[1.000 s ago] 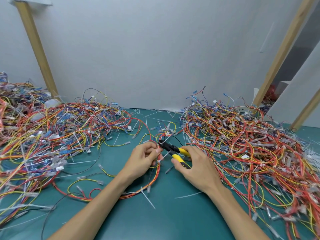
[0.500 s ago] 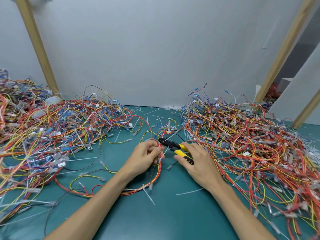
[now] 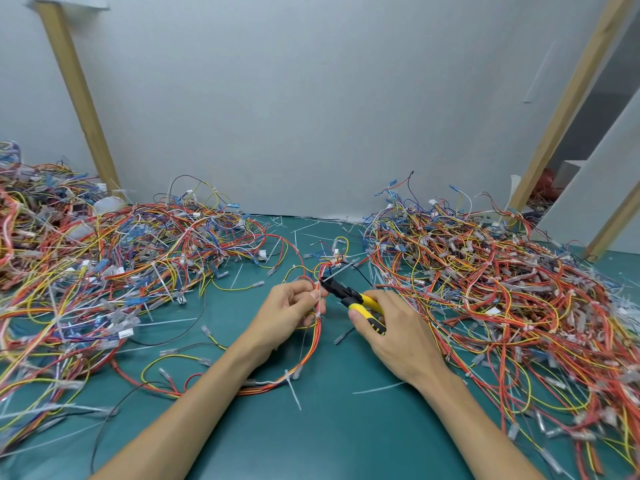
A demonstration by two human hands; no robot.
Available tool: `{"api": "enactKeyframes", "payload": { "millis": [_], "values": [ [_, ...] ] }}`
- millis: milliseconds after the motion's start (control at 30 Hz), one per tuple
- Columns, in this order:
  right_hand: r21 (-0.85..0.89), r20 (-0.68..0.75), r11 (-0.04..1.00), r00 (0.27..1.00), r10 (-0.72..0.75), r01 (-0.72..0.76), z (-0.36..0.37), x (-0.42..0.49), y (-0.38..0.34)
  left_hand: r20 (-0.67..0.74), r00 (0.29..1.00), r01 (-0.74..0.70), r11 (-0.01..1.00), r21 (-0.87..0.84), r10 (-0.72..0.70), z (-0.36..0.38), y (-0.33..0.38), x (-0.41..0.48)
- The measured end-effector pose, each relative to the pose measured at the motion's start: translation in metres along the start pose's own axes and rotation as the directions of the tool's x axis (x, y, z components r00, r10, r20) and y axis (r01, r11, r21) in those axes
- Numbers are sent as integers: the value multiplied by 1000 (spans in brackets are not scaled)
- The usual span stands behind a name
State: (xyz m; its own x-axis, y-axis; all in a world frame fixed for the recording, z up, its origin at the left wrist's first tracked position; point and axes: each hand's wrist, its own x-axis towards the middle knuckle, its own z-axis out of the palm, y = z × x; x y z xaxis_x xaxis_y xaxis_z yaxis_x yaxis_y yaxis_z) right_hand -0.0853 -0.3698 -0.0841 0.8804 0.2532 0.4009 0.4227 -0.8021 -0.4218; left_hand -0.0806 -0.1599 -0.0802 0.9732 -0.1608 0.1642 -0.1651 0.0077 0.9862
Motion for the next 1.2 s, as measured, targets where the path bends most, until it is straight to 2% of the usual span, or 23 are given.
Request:
{"api": "enactKeyframes", "payload": {
  "millis": [467, 667, 933, 1200],
  "values": [
    [-39, 39, 999, 999, 5, -4, -1, 1, -1, 60, 996, 66, 997, -34, -64, -3, 1, 2],
    [-142, -5, 989, 999, 48, -48, -5, 1, -4, 63, 997, 54, 998, -26, -52, -2, 3, -1],
    [-215, 5, 975, 999, 53, -51, -4, 2, -6, 16, 1000, 4, 996, 85, -5, 5, 3, -2],
    [-248, -8, 968, 999, 34, -35, -4, 2, -6, 16, 999, 38, 992, 123, -40, 3, 2, -3]
  ]
}}
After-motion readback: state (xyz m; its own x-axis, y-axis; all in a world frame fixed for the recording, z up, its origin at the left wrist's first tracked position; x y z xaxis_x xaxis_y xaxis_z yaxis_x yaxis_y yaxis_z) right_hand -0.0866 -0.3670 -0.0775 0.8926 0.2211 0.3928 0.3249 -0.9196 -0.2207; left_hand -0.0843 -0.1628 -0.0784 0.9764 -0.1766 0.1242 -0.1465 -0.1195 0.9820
